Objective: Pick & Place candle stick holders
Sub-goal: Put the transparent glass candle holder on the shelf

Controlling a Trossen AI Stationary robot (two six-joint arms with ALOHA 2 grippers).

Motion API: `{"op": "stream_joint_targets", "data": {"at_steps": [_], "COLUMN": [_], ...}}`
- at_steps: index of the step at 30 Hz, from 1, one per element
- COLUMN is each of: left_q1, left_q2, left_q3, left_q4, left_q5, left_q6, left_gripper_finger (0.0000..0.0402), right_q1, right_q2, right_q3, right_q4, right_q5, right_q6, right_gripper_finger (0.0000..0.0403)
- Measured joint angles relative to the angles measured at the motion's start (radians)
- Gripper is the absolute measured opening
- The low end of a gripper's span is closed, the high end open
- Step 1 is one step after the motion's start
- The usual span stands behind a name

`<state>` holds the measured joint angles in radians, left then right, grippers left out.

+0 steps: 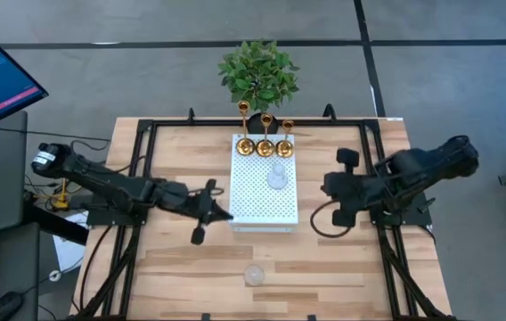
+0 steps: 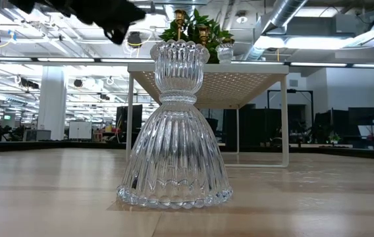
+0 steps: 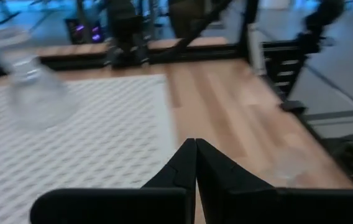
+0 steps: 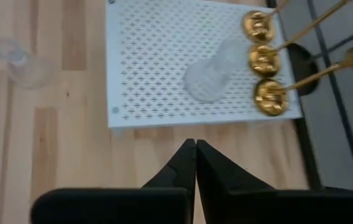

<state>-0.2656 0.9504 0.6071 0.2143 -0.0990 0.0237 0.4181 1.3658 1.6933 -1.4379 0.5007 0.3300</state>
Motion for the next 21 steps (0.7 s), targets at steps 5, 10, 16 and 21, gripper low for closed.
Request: {"op": "stream_joint_targets", "data": {"at_steps": [5, 10, 16, 21], "left_q1": [-0.113, -0.208, -0.307, -0.346], "left_q2": [0.018, 0.077, 0.199, 0.275], "left_q3": [0.001, 0.005, 0.122, 0.254], "left_q4": [0.102, 0.184, 0.185, 0.104], "left_q5": [-0.041, -0.16, -0.305, -0.313], "left_q6": [0.001, 0.001, 0.019, 0.092], "left_gripper_finger": [0.0006, 0.0006, 0.0005, 0.0005], "right_q1": [0.013, 0.013, 0.013, 0.013], "right_q2": [-0.139, -0.267, -0.371, -0.412], "right_q3": [-0.302, -0.555, -0.794, -0.946], "right_q4": [0.27, 0.498, 0.738, 0.922], "right_q5": [-0.002, -0.002, -0.002, 0.0], "right_q6": [-0.02, -0.031, -0.033, -0.033], "right_gripper_finger": [0.0001, 0.0001, 0.0, 0.0]}}
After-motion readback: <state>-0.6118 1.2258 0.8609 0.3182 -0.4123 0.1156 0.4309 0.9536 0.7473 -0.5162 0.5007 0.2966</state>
